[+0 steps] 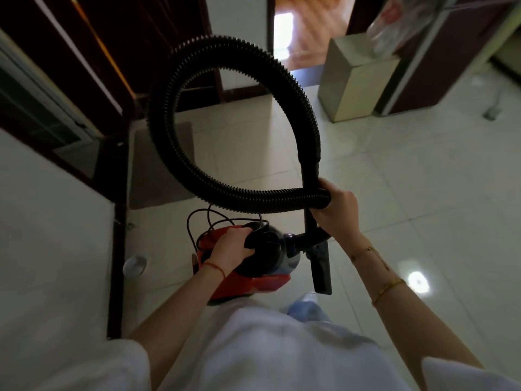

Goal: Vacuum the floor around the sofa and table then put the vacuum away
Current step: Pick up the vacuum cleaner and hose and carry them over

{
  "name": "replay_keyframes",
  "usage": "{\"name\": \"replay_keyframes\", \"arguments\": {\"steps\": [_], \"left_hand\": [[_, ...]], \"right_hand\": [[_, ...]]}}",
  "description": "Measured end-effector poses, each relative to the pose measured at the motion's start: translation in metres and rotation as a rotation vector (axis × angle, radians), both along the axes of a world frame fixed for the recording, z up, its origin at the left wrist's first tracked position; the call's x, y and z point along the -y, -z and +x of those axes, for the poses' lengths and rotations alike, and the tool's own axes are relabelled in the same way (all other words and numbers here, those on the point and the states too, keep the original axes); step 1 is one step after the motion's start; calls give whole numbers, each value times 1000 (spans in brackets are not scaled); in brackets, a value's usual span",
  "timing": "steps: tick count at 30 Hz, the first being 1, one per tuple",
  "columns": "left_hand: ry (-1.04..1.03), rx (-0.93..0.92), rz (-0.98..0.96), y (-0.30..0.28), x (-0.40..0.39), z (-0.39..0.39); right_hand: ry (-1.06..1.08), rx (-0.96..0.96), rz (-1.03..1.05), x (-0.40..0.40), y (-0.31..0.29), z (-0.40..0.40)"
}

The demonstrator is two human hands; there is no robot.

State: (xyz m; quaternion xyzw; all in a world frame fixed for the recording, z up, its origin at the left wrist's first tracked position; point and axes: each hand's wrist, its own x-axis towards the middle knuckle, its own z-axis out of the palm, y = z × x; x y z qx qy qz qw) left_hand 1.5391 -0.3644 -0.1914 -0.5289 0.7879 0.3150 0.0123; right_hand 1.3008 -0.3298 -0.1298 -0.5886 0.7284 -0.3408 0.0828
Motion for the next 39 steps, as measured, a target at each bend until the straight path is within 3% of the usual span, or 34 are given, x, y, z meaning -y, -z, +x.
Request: {"name": "replay_keyframes", "arguments": {"steps": [15, 26, 39], "left_hand": [[414, -25, -93, -3, 68, -316], [728, -140, -108, 10, 122, -545], [1032, -68, -53, 3, 191, -841]], "right_hand": [[382, -44, -28, -25, -19, -280], [720, -14, 37, -23, -7, -468], [1021, 0, 32, 5, -19, -696]]}}
